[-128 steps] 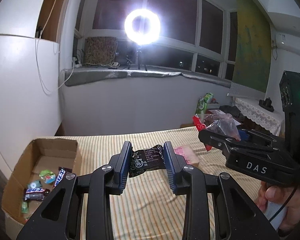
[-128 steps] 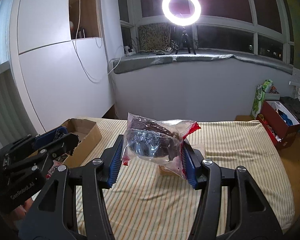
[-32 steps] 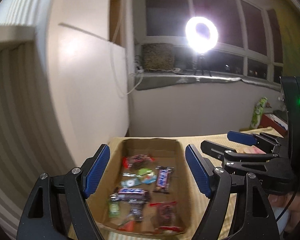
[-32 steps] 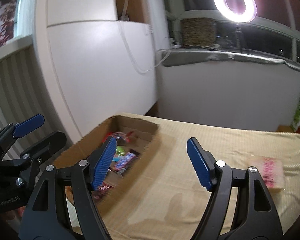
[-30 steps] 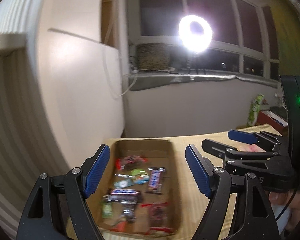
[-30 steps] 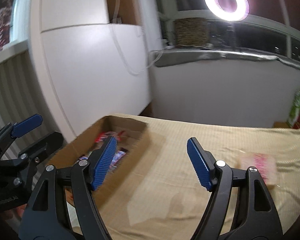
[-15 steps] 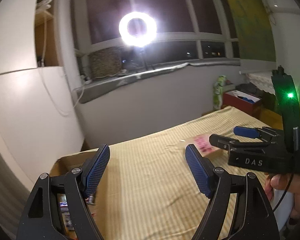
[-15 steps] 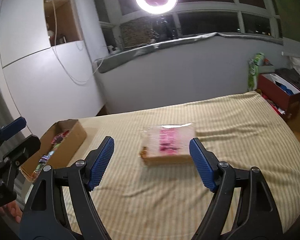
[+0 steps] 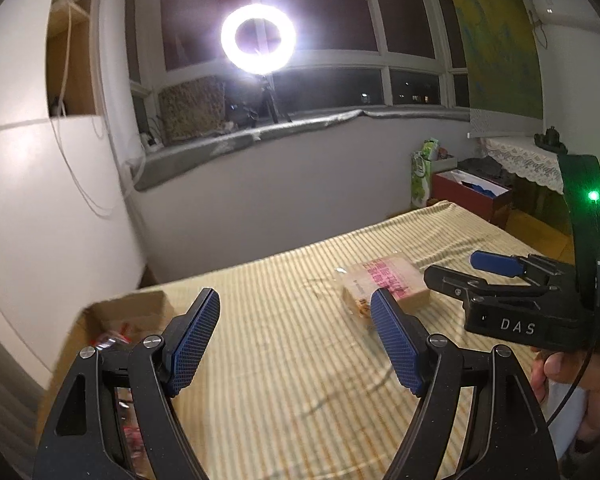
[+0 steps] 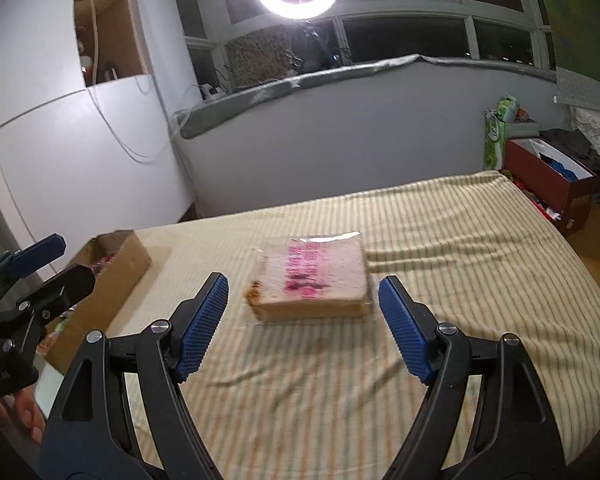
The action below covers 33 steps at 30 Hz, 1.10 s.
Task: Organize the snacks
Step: 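Move both open grippers from the box to the packaged bread loaf, then grasp the pink-printed bread loaf with the right gripper and lift it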
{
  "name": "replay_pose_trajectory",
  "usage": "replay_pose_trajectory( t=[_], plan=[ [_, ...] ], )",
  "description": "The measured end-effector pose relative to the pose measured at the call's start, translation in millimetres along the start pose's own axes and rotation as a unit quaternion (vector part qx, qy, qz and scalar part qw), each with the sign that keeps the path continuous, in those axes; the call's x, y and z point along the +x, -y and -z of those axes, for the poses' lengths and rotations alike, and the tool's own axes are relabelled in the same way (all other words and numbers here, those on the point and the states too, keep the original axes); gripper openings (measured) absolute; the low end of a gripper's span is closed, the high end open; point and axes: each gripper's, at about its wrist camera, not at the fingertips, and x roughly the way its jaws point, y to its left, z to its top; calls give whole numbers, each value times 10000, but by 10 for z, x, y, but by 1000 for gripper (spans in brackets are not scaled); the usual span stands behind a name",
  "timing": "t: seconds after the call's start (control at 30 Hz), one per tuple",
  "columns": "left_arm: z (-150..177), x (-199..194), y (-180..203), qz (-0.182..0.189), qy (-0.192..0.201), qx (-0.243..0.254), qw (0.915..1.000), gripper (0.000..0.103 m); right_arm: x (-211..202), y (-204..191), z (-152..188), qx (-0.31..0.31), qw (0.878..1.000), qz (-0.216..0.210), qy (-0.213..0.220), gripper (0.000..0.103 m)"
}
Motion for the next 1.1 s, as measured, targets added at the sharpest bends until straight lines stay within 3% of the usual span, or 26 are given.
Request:
replay_pose_trajectory(
  t=[0.17, 0.27, 0.5, 0.83, 0.93, 1.0, 1.1],
  plan=[
    [-5, 363, 46, 411, -413, -315, 9978, 78, 341, 294, -6, 204, 9988, 89, -427, 86],
    [-18, 687, 27, 723, -768, -680, 9921, 78, 536, 418, -18, 325, 9975, -27, -624, 87],
    [-23, 1466, -39, 1208, -1621, -1622, 9658, 78, 867, 504, -50, 429, 9939, -380, -945, 87],
    [40, 1843, 135, 1536, -2086, -1780, 9493, 78, 1140, 516, -55, 423, 9883, -557, -1353, 87],
    [88, 1876, 148, 1674, -1964, -1834, 9486, 77, 1156, 469, -46, 309, 9870, -771, -1373, 71],
    [120, 1901, 137, 1928, -1902, -1939, 9429, 69, 1151, 455, -37, 270, 9875, -770, -1347, 68],
    [114, 1880, 141, 1899, -1834, -1910, 9454, 68, 1143, 430, -27, 241, 9880, -746, -1333, 68]
  ],
)
